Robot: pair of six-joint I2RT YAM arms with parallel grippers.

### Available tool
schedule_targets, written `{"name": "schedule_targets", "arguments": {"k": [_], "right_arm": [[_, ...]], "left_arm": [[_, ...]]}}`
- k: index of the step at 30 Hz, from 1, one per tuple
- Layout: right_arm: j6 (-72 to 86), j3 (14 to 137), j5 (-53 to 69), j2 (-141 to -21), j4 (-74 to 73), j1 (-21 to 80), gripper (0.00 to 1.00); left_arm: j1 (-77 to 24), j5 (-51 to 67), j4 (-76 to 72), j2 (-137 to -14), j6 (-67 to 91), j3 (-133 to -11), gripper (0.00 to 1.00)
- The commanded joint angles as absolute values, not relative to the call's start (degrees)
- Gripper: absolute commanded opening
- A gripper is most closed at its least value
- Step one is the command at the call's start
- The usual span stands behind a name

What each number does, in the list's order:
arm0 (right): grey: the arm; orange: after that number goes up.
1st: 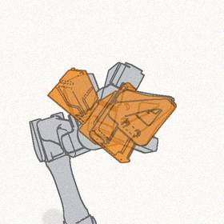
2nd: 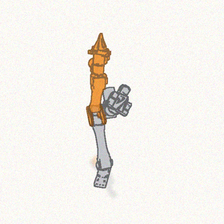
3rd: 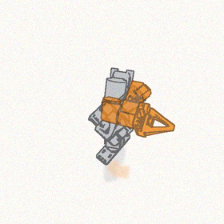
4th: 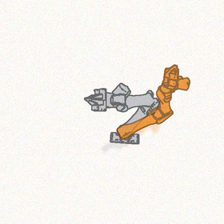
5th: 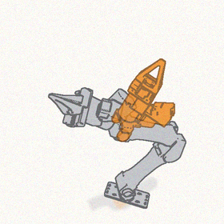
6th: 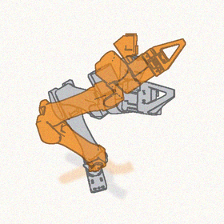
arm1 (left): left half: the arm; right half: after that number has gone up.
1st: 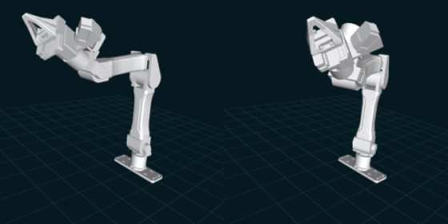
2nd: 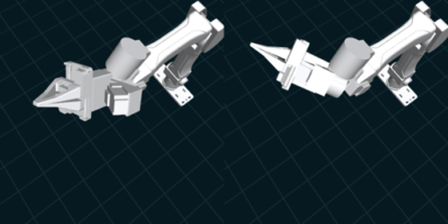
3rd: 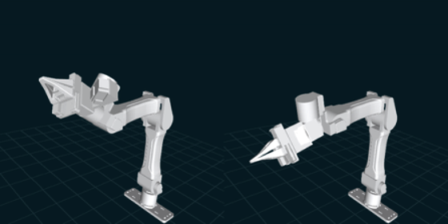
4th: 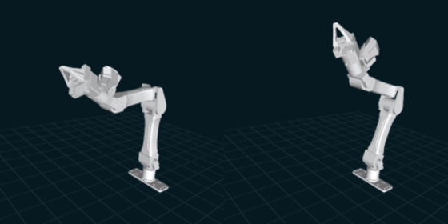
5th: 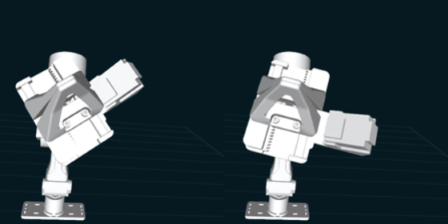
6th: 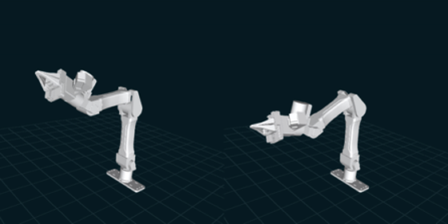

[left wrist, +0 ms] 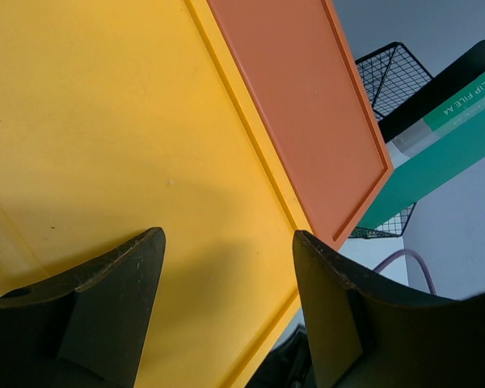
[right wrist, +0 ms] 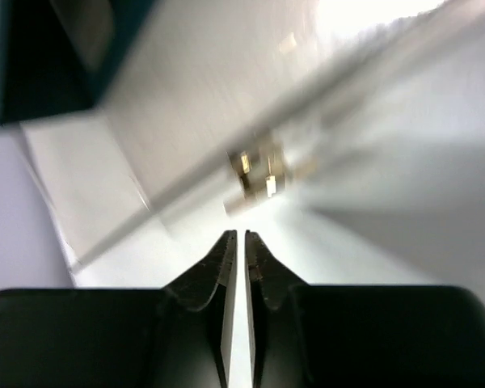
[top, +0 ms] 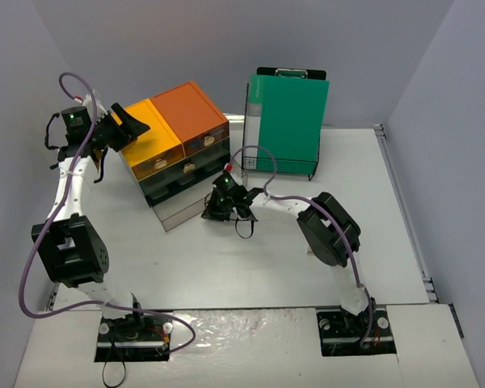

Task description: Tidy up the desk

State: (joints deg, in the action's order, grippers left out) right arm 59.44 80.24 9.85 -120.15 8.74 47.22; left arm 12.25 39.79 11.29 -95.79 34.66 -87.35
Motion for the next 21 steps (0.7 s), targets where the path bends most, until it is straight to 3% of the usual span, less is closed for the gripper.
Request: {"name": "schedule_targets", "arguments": {"k": [1, 8, 11, 14, 21], "right_arm": [[56.25, 74.88, 9.41, -112.54, 0.27, 52.08, 0.00], [55.37, 69.67, 5.56, -106.47, -2.81, 53.93, 0.00], [53.93, 71.16, 1.32, -102.48, -7.58, 54.25, 0.11], [55.16, 73.33, -10.62, -96.64, -20.25, 54.15, 0.25], [61.82, 64.29, -20.79, -86.92, -29.94, 48.00, 0.26]], "left_arm": [[12.66, 38.14, 15.82, -95.11, 35.15, -86.66, 0.62], [12.66, 38.47, 15.29, -94.72, 35.59, -86.25, 0.62], [12.66, 38.36, 15.43, -94.38, 35.53, -86.01, 0.62], [12.66, 38.32, 15.31, -94.14, 35.51, -85.63, 0.62], [12.66, 38.55, 14.68, -93.69, 36.39, -85.31, 0.62]]}}
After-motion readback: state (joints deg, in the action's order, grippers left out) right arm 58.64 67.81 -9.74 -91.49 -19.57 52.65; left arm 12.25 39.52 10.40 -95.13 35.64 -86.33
